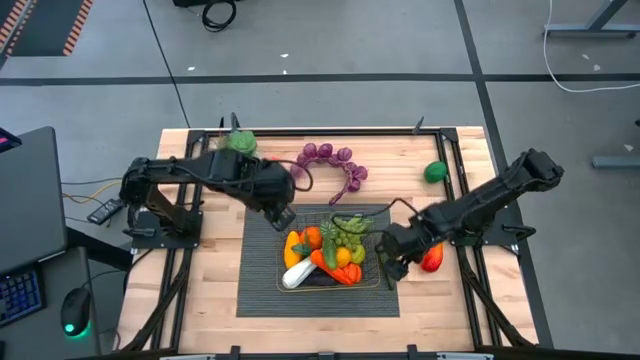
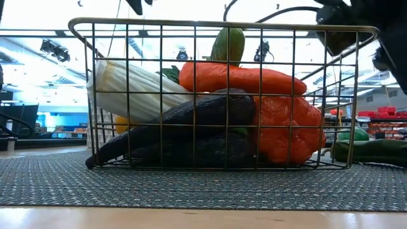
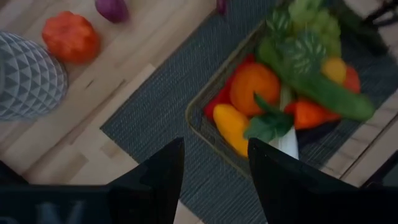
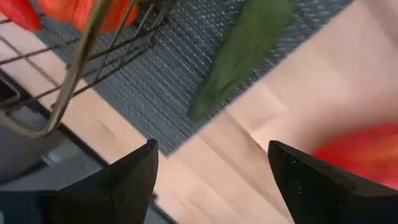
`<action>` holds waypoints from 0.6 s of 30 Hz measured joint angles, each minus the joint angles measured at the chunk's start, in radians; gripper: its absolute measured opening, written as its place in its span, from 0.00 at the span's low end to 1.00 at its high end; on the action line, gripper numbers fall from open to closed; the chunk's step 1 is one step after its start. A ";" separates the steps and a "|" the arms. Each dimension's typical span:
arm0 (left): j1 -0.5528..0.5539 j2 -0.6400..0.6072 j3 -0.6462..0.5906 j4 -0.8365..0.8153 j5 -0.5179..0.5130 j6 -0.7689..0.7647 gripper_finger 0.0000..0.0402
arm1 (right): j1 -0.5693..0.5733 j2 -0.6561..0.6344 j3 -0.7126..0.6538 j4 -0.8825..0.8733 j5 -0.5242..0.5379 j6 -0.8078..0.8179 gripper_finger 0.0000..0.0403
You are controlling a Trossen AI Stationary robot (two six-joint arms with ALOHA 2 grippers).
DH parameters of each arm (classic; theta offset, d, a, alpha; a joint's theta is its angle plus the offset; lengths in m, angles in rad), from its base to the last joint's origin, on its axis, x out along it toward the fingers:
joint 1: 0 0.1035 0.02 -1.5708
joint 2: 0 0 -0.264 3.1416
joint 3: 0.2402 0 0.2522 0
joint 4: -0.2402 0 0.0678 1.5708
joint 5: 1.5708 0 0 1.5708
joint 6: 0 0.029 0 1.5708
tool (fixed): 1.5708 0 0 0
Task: Build produce basket
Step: Put the green chili pepper into the gold wire basket
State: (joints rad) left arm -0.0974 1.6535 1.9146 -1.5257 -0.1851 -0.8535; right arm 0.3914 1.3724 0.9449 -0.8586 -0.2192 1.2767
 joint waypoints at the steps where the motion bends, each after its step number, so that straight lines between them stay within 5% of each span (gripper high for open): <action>1: -0.009 0.000 -0.007 0.000 0.000 0.000 0.46 | 0.022 0.000 -0.022 0.038 0.027 0.035 0.76; 12: -0.076 0.000 -0.011 -0.019 -0.001 -0.062 0.46 | 0.208 0.000 -0.202 0.232 0.437 0.159 0.76; 18: -0.082 0.000 -0.011 -0.009 0.061 -0.138 0.46 | 0.228 0.000 -0.300 0.397 0.473 0.161 0.76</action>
State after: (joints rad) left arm -0.1795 1.6539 1.9038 -1.5348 -0.1239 -0.9914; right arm 0.6191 1.3727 0.6448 -0.4616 0.2536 1.4373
